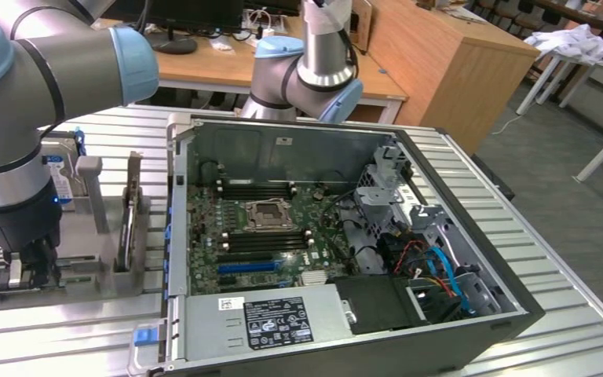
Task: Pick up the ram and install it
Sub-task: 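Pick up the ram and move it above insertion slot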
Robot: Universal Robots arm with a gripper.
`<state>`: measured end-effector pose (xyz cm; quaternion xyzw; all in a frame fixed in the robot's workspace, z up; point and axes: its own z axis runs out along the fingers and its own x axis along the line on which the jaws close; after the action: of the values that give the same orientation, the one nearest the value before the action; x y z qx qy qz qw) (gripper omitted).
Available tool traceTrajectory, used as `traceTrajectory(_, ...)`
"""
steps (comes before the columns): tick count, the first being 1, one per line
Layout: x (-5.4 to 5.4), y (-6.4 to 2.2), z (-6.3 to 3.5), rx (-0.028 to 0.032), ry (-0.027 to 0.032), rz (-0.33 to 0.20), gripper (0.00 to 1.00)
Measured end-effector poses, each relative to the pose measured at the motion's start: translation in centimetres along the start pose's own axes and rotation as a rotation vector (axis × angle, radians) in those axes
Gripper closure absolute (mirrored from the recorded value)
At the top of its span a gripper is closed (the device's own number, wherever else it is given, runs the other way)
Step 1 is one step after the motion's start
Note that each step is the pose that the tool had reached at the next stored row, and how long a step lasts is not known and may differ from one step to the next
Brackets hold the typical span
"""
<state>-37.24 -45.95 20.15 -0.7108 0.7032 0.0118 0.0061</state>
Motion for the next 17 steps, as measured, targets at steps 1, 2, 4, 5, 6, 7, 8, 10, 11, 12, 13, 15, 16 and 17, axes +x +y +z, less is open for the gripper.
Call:
traceTrajectory(1, 0.00, 0.00, 0.00, 0.0000, 0.0000, 0.000, 0.87)
traceTrajectory(2, 0.00, 0.00, 0.00, 0.0000, 0.0000, 0.000, 0.87)
traceTrajectory(4, 0.00, 0.00, 0.00, 0.0000, 0.0000, 0.000, 0.88)
traceTrajectory(5, 0.00, 0.00, 0.00, 0.0000, 0.0000, 0.000, 0.88)
traceTrajectory(6, 0.00, 0.00, 0.00, 0.0000, 0.0000, 0.000, 0.88)
traceTrajectory(7, 0.00, 0.00, 0.00, 0.0000, 0.0000, 0.000, 0.88)
traceTrajectory(8, 0.00, 0.00, 0.00, 0.0000, 0.0000, 0.000, 0.88)
traceTrajectory(10, 0.00, 0.00, 0.00, 0.0000, 0.0000, 0.000, 0.88)
traceTrajectory(11, 0.00, 0.00, 0.00, 0.0000, 0.0000, 0.000, 0.88)
traceTrajectory(12, 0.00, 0.00, 0.00, 0.0000, 0.0000, 0.000, 0.88)
traceTrajectory(13, 0.00, 0.00, 0.00, 0.0000, 0.0000, 0.000, 0.88)
traceTrajectory(15, 0.00, 0.00, -0.13, -0.0001, 0.0000, 0.000, 0.88)
traceTrajectory(16, -0.01, 0.00, -0.23, 0.0000, 0.0000, 0.000, 0.88)
traceTrajectory(17, -0.01, 0.00, -0.35, 0.0000, 0.0000, 0.000, 0.88)
